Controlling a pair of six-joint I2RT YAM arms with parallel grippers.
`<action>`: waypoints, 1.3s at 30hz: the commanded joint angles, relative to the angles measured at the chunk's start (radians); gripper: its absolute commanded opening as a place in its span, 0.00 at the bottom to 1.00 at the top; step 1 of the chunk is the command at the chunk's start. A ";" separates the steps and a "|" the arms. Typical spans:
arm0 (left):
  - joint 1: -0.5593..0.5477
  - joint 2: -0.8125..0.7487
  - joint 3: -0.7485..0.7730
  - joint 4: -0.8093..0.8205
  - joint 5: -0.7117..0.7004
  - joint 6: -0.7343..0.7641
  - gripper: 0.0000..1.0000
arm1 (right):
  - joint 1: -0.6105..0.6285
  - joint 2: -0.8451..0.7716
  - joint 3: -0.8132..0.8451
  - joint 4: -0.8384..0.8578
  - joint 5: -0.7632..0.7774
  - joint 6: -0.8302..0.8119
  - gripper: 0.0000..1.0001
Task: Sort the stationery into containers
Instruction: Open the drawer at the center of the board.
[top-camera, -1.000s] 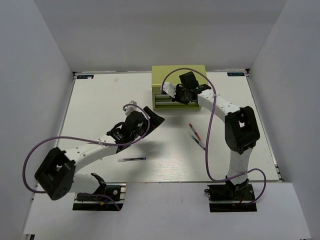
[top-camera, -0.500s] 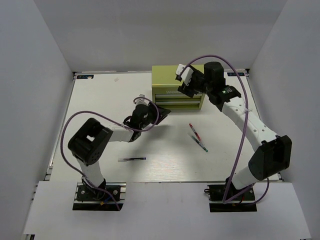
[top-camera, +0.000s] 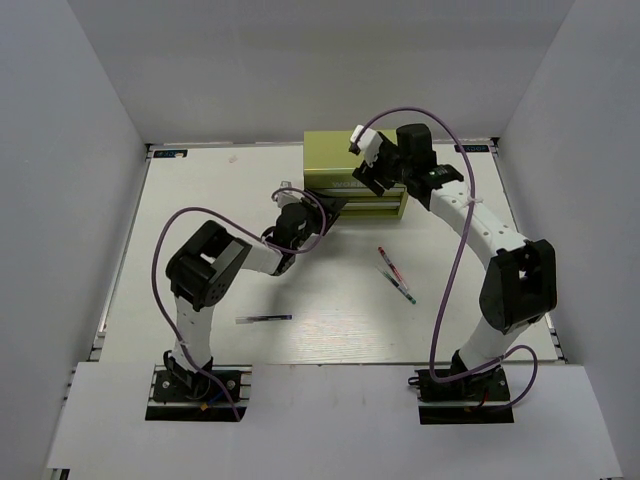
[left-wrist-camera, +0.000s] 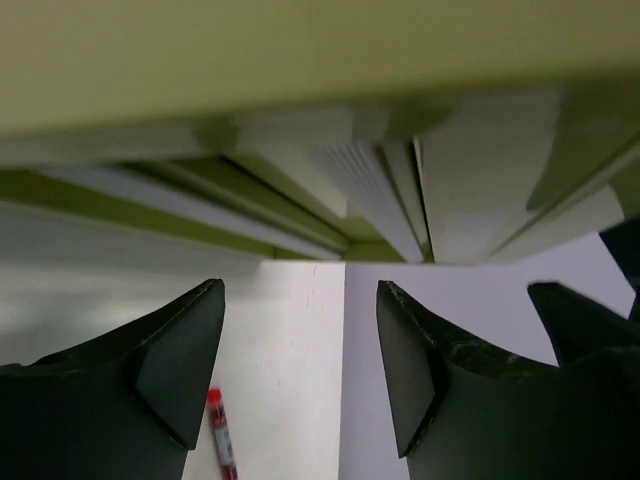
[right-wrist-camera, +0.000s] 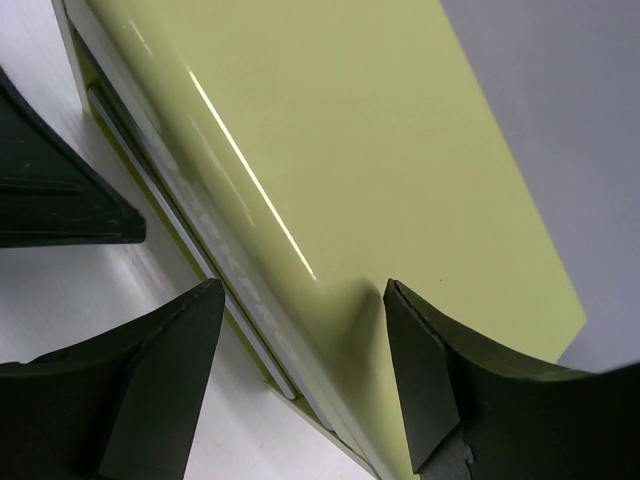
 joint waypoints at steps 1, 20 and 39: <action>0.003 0.023 0.045 0.044 -0.090 -0.027 0.73 | -0.006 0.000 0.052 0.021 0.009 0.031 0.72; -0.016 0.161 0.165 -0.017 -0.282 -0.202 0.65 | -0.026 0.019 0.057 0.045 0.029 0.037 0.72; -0.016 0.198 0.053 0.159 -0.286 -0.315 0.08 | -0.026 0.075 0.118 -0.039 0.038 0.019 0.72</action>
